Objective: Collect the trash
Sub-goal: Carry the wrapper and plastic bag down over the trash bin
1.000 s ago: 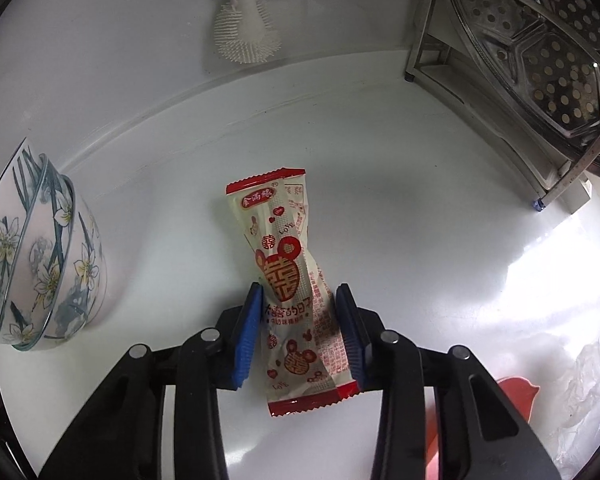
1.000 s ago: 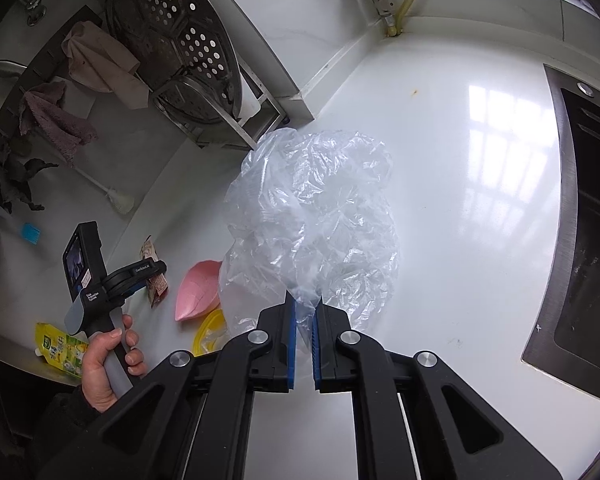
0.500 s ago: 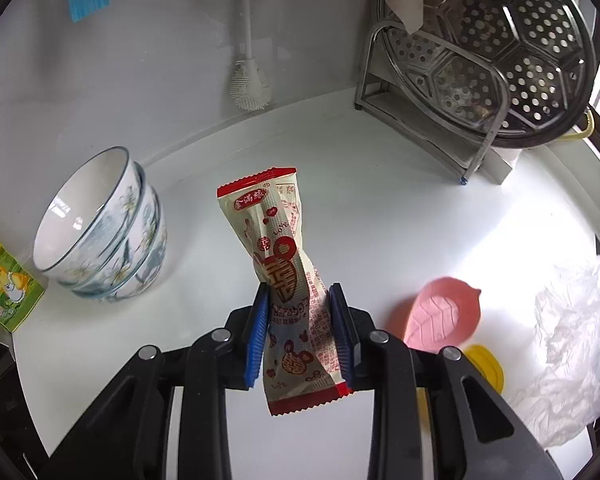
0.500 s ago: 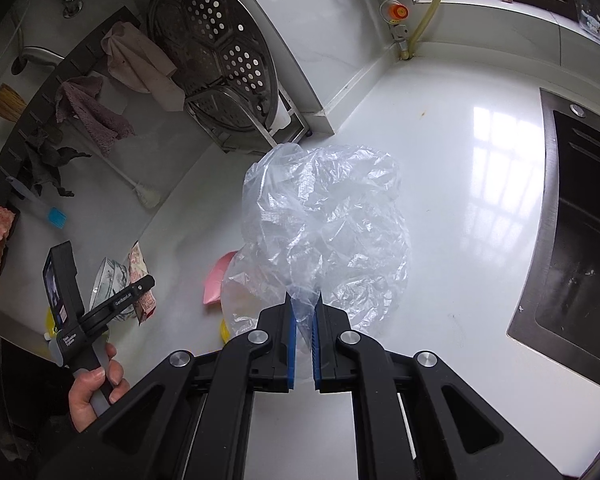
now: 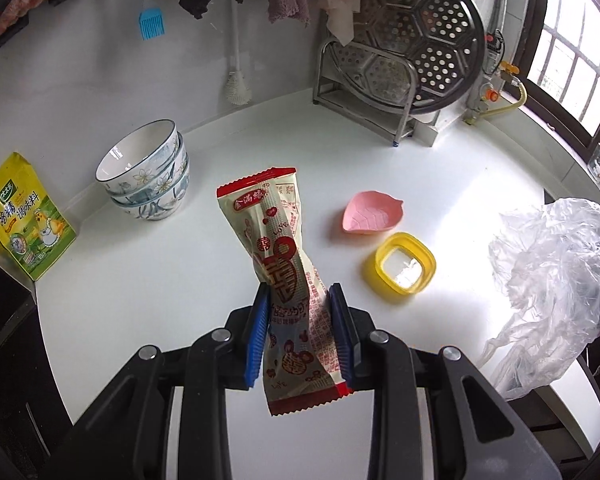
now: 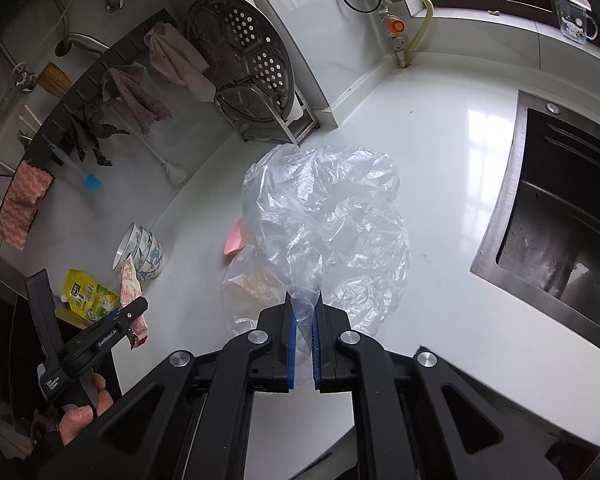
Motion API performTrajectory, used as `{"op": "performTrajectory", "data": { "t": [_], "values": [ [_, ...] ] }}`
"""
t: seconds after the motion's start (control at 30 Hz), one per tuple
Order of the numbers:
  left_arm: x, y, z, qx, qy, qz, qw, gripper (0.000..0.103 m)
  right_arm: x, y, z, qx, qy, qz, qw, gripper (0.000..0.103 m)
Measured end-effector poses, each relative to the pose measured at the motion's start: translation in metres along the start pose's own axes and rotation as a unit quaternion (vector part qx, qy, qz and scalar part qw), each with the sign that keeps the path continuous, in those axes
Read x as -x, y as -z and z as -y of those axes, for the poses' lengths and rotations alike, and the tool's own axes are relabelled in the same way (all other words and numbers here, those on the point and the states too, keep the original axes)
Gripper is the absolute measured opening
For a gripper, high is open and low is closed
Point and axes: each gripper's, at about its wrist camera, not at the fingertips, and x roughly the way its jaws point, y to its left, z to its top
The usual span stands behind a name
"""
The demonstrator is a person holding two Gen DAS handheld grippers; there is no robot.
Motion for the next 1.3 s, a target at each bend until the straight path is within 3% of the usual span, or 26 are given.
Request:
{"op": "performTrajectory", "data": {
  "t": [0.27,0.53,0.77,0.97,1.13,1.3],
  "values": [
    [0.059,0.063,0.048,-0.002,-0.003,0.018,0.9998,0.030,0.058,0.050,0.035,0.019,-0.025,-0.002,0.999,0.006],
    [0.117,0.157,0.107,-0.004,-0.006,0.016,0.9998,0.030,0.116,0.128,0.092,0.024,-0.052,-0.015,0.998,0.006],
    [0.139,0.229,0.161,-0.037,0.015,-0.010,0.9992,0.030,0.125,0.191,0.134,0.017,-0.049,-0.043,0.998,0.006],
    [0.112,0.281,0.186,-0.078,0.040,-0.041,0.9953,0.030,0.106,0.249,0.169,-0.005,-0.026,-0.057,0.998,0.006],
    [0.055,0.331,0.186,-0.113,0.048,-0.080,0.9891,0.030,0.058,0.306,0.200,-0.044,-0.001,-0.086,0.995,0.006],
    [-0.021,0.384,0.174,-0.113,0.071,-0.122,0.9835,0.030,-0.001,0.363,0.229,-0.064,0.024,-0.105,0.992,0.006]
  ]
}}
